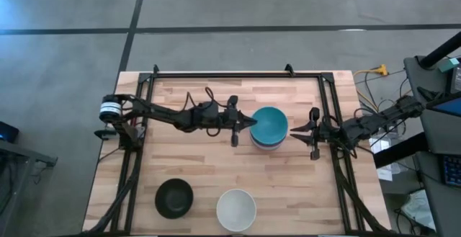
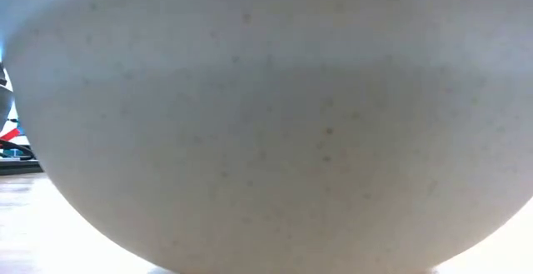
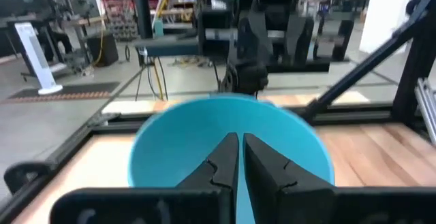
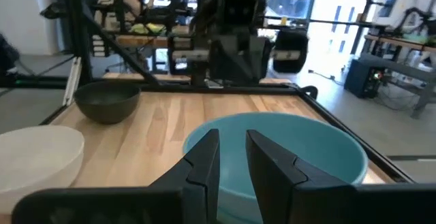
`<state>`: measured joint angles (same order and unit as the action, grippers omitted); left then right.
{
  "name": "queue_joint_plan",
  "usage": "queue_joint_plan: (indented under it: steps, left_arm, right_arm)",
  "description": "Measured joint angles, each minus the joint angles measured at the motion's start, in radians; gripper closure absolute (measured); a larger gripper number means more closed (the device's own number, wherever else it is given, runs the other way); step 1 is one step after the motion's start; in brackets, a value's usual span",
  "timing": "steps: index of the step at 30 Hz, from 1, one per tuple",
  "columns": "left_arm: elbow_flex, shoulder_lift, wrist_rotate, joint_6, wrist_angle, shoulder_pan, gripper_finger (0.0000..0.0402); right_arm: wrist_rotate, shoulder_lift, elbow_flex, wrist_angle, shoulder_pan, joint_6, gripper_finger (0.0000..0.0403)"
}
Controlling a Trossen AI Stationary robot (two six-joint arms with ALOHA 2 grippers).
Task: Nest bowls inside each other
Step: Stack the blue bowl on the green bowl, then stack the black bowl on the blue bowl
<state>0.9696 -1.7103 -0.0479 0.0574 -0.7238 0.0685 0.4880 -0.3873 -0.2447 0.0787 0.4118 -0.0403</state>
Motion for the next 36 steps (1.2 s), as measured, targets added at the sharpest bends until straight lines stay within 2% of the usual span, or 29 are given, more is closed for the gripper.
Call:
queue_joint_plan:
  steps: [6,14,19,26,31,36]
  left_arm:
    - [-0.011,-0.003,0.0,-0.038,0.017,0.0,0.0393]
    - [-0.011,-0.003,0.0,-0.051,0.025,-0.001,0.0393]
    - [-0.013,-0.003,-0.001,-0.051,0.027,-0.001,0.0393]
    - [-0.013,-0.003,-0.002,-0.051,0.027,-0.002,0.0393]
    - [-0.013,-0.003,-0.003,-0.051,0.023,-0.003,0.0393]
    - [-0.014,-0.003,-0.004,-0.09,-0.059,-0.004,0.0393]
  right_arm:
    - [0.011,-0.072,0.004,0.073,-0.028,0.025,0.0335]
    - [0.011,-0.209,0.005,0.143,-0.127,0.086,0.0335]
    - [0.008,-0.217,0.005,0.133,-0.171,0.112,0.0335]
    - [0.002,-0.209,-0.013,0.041,-0.182,0.141,0.0335]
    - [0.002,-0.208,-0.03,0.037,-0.181,0.138,0.0335]
    - [0.002,-0.208,-0.038,0.036,-0.181,0.122,0.0335]
